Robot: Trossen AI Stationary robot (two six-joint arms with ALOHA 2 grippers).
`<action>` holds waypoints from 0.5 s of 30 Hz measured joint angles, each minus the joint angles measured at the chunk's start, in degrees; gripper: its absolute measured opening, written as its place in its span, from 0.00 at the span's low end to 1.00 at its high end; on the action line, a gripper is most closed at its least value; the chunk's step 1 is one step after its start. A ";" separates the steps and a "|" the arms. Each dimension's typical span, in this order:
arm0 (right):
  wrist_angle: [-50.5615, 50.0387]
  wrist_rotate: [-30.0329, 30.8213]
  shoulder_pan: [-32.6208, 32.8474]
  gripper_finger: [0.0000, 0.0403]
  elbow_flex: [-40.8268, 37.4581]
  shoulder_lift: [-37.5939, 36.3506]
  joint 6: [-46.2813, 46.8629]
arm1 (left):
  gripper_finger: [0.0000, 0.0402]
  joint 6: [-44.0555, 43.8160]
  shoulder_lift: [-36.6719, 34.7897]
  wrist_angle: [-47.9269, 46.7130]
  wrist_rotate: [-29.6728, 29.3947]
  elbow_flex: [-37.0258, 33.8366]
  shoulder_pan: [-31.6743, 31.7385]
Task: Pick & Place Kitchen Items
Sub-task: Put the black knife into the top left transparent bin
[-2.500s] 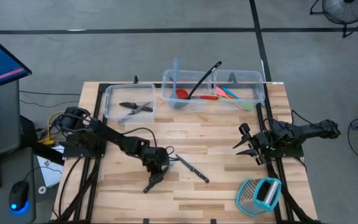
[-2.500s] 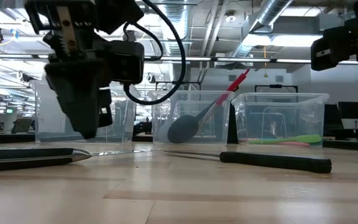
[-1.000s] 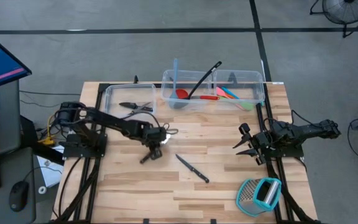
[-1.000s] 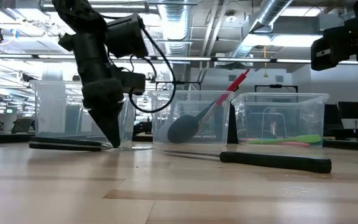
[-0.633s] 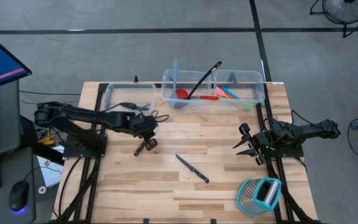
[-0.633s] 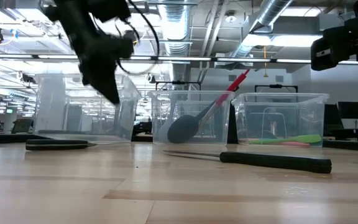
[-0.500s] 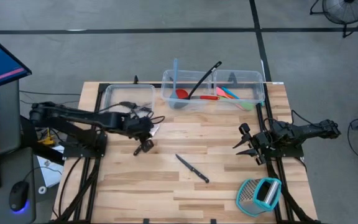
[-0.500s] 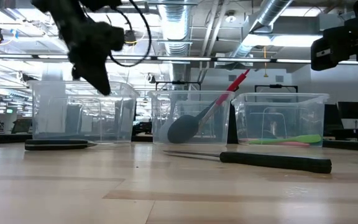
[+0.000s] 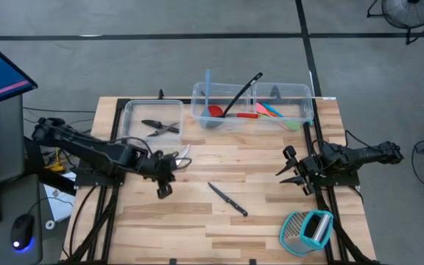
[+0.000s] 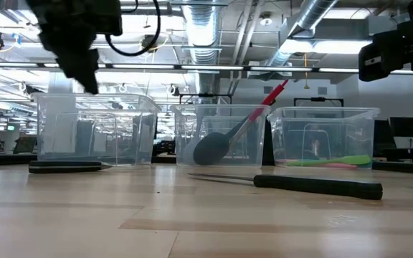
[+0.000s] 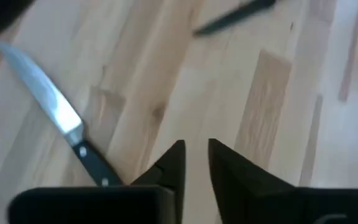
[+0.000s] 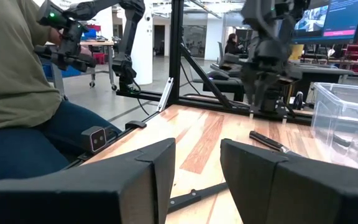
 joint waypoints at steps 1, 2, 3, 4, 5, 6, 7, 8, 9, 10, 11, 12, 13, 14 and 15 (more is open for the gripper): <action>-0.03 0.00 0.02 0.31 0.00 -0.01 0.00 | 0.15 -0.64 0.47 -0.56 -0.34 0.00 -0.91; -0.09 0.00 0.01 0.31 0.00 0.00 0.00 | 0.18 -1.02 1.13 -0.65 -0.73 0.00 -1.59; -0.07 0.00 0.00 0.31 0.00 0.00 0.00 | 0.21 -1.24 2.07 -0.62 -1.11 0.00 -2.31; 0.00 0.00 0.00 0.31 0.00 0.00 0.00 | 0.24 -1.39 3.10 -0.75 -1.17 0.00 -2.87; -0.03 -0.02 0.02 0.31 0.00 0.00 0.00 | 0.27 -1.41 4.15 -0.81 -1.17 0.00 -3.32; -0.06 0.00 0.00 0.31 0.00 0.00 0.00 | 0.30 -1.43 5.30 -0.67 -1.17 0.00 -3.78; -0.04 0.00 0.00 0.31 0.00 0.00 0.01 | 0.33 -1.61 6.65 -0.63 -1.19 0.04 -3.99; -0.02 0.00 0.00 0.31 0.00 0.00 0.02 | 0.36 -1.86 8.17 -0.66 -1.21 0.04 -4.13; -0.02 0.00 0.00 0.31 0.00 0.00 0.00 | 0.39 -2.01 9.61 -0.81 -1.19 0.04 -4.18; -0.02 0.00 0.02 0.31 0.00 0.00 0.01 | 0.41 -2.39 11.08 -0.87 -1.45 0.04 -4.16; -0.02 0.00 0.02 0.31 0.00 0.00 0.00 | 0.43 -3.48 12.47 -1.04 -2.30 0.06 -4.04; 0.00 0.00 0.00 0.31 0.00 0.00 0.00 | 0.45 -4.39 13.85 -1.80 -3.44 0.07 -3.89; 0.00 0.00 0.01 0.31 0.00 0.00 0.00 | 0.46 -5.17 15.22 -2.77 -4.25 0.04 -3.70; -0.02 0.00 0.01 0.31 0.00 0.00 0.02 | 0.46 -5.65 16.44 -3.36 -4.92 0.04 -3.46; -0.01 0.00 0.00 0.31 0.00 0.00 0.00 | 0.47 -6.42 17.35 -3.85 -5.24 0.04 -3.22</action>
